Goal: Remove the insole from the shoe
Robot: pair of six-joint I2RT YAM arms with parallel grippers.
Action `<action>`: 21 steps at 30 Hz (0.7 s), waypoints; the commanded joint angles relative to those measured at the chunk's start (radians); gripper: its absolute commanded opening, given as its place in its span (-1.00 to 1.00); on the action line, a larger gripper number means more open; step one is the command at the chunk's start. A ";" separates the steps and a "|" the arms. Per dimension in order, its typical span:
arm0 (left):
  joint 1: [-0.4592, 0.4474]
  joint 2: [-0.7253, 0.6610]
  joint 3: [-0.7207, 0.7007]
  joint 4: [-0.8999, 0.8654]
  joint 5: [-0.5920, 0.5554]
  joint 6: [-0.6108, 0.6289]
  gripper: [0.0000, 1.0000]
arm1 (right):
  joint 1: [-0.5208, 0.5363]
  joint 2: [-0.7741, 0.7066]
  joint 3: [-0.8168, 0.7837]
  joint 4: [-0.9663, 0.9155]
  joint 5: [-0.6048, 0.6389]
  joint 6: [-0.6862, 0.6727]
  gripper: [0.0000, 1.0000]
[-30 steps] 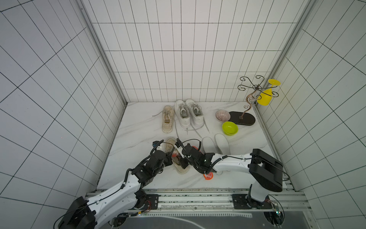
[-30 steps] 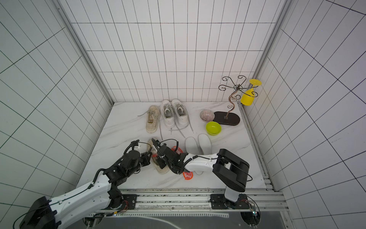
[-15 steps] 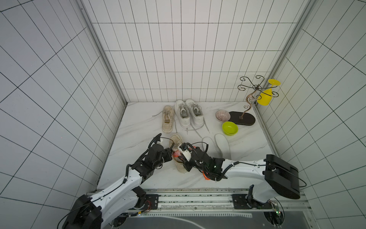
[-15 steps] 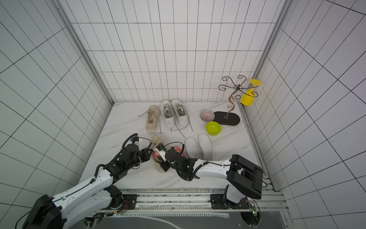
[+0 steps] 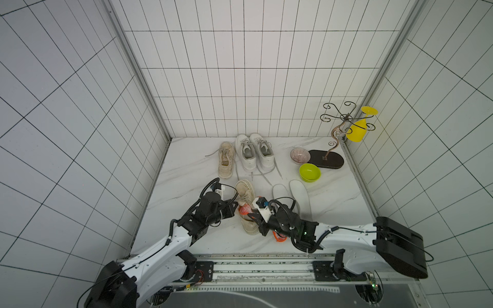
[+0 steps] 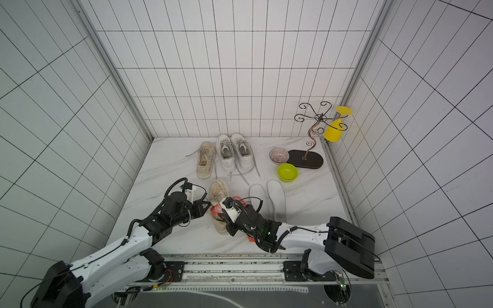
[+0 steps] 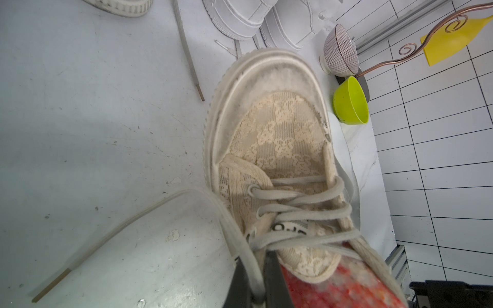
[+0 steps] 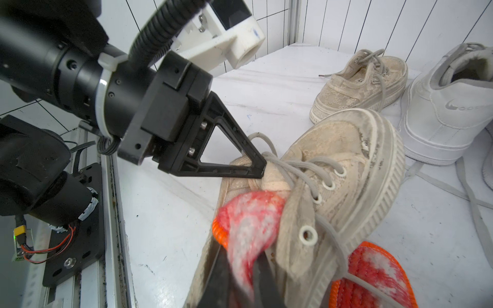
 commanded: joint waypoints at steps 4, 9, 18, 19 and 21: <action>0.101 0.044 0.052 -0.078 -0.324 0.027 -1.00 | 0.072 0.072 0.092 -0.081 0.001 -0.109 -1.00; 0.099 0.041 0.076 -0.049 -0.297 0.026 -1.00 | 0.095 0.174 0.195 -0.194 0.060 -0.137 -1.00; 0.121 0.155 0.116 -0.101 -0.408 0.041 -1.00 | 0.144 0.006 0.012 0.089 -0.110 -0.206 -1.00; 0.141 0.166 0.115 -0.110 -0.398 0.047 -1.00 | 0.144 -0.017 -0.016 0.127 -0.113 -0.201 -1.00; 0.181 0.179 0.110 -0.119 -0.366 0.057 -1.00 | 0.141 -0.043 -0.049 0.172 -0.105 -0.191 -1.00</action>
